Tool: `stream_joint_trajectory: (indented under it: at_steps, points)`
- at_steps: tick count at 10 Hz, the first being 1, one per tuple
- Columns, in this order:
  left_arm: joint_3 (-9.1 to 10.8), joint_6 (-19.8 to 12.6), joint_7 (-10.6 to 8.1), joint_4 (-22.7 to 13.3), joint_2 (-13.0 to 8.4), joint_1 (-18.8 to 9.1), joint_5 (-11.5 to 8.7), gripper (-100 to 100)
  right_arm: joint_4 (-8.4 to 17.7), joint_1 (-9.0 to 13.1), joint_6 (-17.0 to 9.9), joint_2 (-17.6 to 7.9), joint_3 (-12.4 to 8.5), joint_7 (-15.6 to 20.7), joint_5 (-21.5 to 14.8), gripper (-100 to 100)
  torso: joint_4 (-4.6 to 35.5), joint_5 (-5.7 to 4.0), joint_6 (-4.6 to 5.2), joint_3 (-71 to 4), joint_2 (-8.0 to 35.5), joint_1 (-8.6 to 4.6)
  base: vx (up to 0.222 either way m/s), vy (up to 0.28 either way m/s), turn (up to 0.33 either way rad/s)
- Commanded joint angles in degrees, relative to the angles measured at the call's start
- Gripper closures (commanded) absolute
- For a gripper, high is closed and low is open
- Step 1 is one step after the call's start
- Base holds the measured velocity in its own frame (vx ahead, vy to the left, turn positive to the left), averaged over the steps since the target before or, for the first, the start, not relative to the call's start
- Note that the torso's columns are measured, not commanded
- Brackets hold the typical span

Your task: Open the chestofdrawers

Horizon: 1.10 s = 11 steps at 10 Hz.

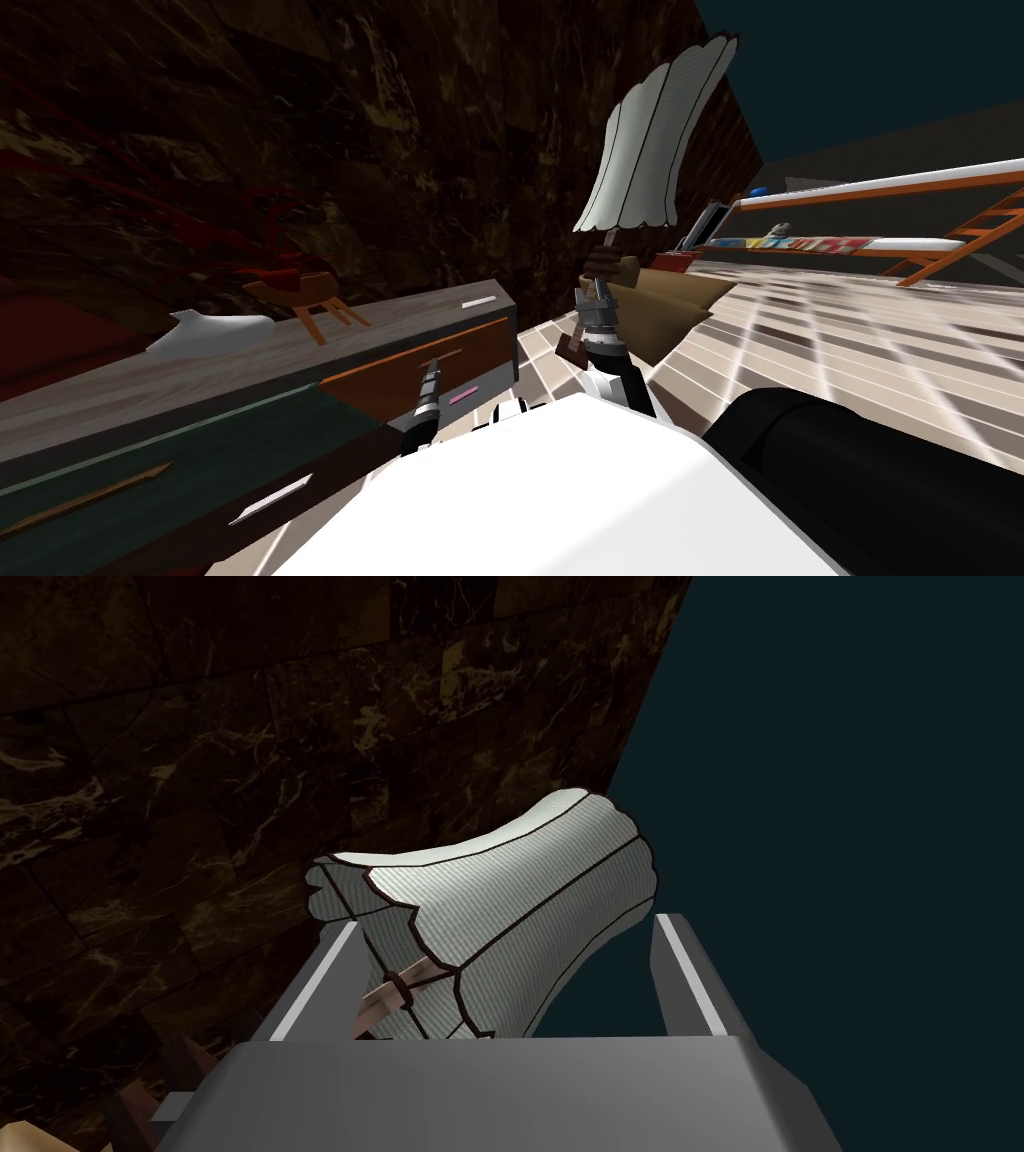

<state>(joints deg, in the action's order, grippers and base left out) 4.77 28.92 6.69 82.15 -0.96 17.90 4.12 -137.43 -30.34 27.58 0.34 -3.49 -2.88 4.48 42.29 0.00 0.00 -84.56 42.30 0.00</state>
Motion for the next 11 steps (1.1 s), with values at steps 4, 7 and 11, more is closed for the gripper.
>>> stream_joint_trajectory:
  at_steps: [4, 7, 11]
  points:
    - [-0.27, -1.27, -0.19, 2.17, -0.06, 0.74, 0.04, 100, 0.00, 0.01, 0.00, 0.00, 0.00, 0.00, 0.00, 0, -0.06, 0.05, -0.02, 0.16, 0.25, -0.05, -0.041, -0.006, 0.003]
    - [-0.69, -1.57, -0.37, 3.63, -0.07, 1.75, 0.14, 100, 0.00, 0.02, 0.00, 0.01, 0.01, 0.00, 0.00, 0, 0.06, -0.04, -0.07, 0.09, 0.15, 0.01, -0.176, -0.038, 0.005]
    - [-1.28, -1.47, -0.50, 4.48, -0.04, 3.13, 0.30, 100, 0.00, 0.02, 0.00, 0.01, 0.01, 0.00, 0.00, 0, 0.01, -0.02, 0.01, 0.06, 0.10, -0.09, -0.147, -0.034, 0.013]
